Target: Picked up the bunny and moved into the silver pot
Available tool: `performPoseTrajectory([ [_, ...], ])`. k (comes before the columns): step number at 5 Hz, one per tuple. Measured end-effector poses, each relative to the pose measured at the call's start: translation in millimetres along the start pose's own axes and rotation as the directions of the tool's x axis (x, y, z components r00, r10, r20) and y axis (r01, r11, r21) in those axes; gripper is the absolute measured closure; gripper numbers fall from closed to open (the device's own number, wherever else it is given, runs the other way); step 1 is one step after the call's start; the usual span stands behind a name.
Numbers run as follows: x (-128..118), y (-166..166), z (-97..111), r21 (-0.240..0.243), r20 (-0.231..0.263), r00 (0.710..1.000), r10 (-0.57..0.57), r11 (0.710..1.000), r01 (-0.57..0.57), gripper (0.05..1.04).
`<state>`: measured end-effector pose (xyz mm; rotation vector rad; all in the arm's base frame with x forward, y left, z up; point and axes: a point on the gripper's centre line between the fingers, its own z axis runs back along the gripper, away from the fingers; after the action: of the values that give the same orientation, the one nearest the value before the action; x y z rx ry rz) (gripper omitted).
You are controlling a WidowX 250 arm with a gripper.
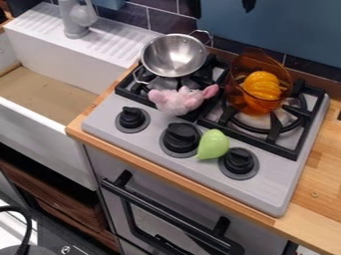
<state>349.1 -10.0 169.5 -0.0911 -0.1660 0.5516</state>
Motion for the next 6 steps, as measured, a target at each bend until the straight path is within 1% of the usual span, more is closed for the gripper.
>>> performPoseTrajectory([
  [1,-3,2,-12,0.019,-0.037,0.999,-0.011,1.000,0.012,0.090],
  [2,-4,13,-15,0.000,-0.081,0.986,-0.145,0.989,0.145,0.090],
  [3,1,31,-23,-0.025,-0.085,0.956,-0.282,0.959,0.281,0.090],
  [4,9,45,-19,-0.065,-0.079,0.897,-0.434,0.900,0.430,0.090],
  [5,9,54,-19,-0.083,-0.012,0.866,-0.500,0.863,0.498,0.090],
  [6,4,61,-33,-0.074,0.009,0.856,-0.517,0.853,0.516,0.090],
])
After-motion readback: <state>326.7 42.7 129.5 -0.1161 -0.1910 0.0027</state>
